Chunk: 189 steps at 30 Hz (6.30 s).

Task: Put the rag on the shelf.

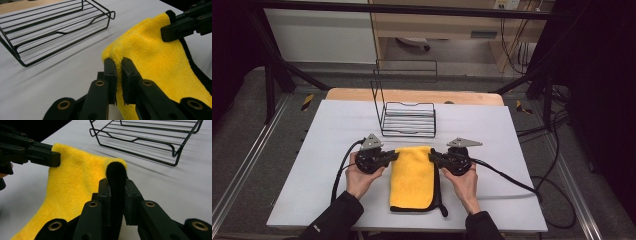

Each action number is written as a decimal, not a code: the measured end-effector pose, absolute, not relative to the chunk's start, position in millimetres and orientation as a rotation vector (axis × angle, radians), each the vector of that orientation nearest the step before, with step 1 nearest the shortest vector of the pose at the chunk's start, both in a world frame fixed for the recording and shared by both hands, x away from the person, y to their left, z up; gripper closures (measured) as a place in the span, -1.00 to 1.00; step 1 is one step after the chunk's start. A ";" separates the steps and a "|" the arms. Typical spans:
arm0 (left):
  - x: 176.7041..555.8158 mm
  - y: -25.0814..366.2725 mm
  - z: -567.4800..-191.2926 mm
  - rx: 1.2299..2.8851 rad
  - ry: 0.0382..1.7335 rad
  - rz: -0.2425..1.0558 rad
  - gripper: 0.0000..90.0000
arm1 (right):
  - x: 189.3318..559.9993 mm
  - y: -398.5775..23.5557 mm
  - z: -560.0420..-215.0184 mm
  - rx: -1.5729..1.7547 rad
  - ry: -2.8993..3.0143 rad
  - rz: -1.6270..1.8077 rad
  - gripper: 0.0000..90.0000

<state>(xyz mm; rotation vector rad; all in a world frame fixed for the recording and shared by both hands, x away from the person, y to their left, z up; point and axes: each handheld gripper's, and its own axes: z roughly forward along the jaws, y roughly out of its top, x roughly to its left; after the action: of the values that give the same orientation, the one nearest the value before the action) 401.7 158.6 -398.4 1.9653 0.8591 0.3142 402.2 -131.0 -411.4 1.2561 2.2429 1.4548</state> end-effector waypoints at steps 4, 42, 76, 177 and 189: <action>398.0 158.5 -392.2 1.954 0.843 0.328 0.86 | 398.8 -132.5 -405.4 1.243 2.218 1.474 0.75; 376.2 161.6 -333.2 1.812 0.735 0.448 0.86 | 369.7 -139.2 -343.3 1.059 2.002 1.603 0.76; 390.9 166.0 -292.7 1.675 0.711 0.543 0.86 | 377.9 -132.5 -300.7 0.957 1.851 1.656 0.76; 480.1 183.2 -138.7 1.387 0.682 0.811 0.86 | 475.4 -91.3 -148.8 0.790 1.526 1.741 0.77; 497.1 180.7 -123.8 1.384 0.677 0.845 0.86 | 490.9 -90.4 -137.9 0.790 1.504 1.747 0.77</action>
<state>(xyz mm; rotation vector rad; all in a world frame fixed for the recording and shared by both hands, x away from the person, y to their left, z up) 497.1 180.7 -123.8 1.3843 0.6769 0.8449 490.9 -90.4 -137.9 0.7903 1.5042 1.7470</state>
